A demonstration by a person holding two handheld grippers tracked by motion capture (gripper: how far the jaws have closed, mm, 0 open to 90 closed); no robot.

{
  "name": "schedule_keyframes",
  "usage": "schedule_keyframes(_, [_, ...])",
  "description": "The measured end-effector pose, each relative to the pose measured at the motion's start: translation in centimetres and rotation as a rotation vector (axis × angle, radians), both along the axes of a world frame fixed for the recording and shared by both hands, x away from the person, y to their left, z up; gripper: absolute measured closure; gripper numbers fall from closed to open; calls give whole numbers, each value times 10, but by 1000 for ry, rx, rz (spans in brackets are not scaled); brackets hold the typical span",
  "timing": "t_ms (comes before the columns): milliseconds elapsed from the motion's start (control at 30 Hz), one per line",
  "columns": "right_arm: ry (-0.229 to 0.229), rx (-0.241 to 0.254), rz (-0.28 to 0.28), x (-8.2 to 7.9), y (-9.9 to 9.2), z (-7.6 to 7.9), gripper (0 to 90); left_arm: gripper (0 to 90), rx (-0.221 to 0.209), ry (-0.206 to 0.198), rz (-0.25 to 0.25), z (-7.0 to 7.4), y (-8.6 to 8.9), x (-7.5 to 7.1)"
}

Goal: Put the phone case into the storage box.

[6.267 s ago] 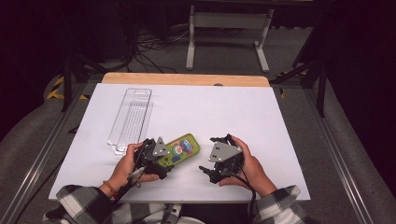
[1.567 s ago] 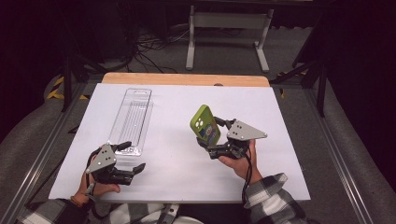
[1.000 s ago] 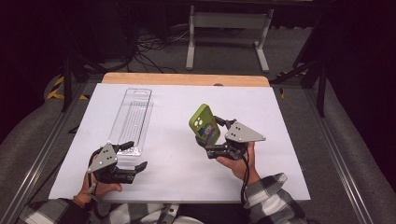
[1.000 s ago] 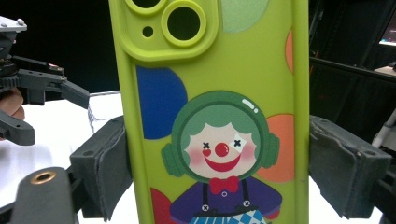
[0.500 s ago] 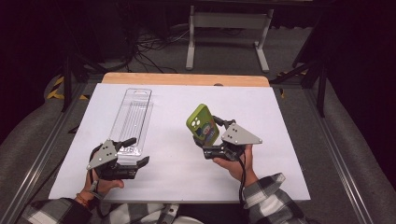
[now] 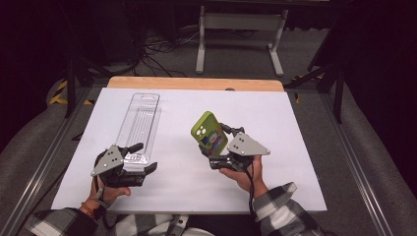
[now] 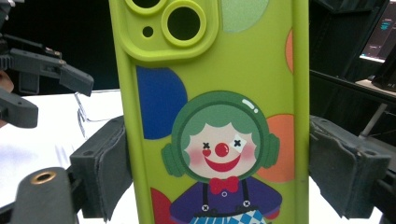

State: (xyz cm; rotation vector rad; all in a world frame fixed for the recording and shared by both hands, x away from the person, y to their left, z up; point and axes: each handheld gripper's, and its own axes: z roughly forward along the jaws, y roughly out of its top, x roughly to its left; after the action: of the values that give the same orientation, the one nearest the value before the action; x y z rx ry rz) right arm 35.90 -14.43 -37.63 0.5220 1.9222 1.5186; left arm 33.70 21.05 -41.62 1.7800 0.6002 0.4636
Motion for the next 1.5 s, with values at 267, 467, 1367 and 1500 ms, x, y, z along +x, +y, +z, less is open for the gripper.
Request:
schedule_keyframes(267, [0, -5, 7, -1, 10, -4, 155, 284, -61, -22, -25, 19, -17, 7])
schedule_keyframes(467, [-3, -5, 0, -3, 12, -5, 155, 348, -94, -18, -31, 31, -39, 10])
schedule_keyframes(1367, [-58, -44, -57, -10, 22, -12, 155, 423, -218, 12, -71, 45, -99, 15])
schedule_keyframes(1500, [-67, -57, -74, -11, 26, -14, 155, 504, -238, 2, -49, 46, -100, 15])
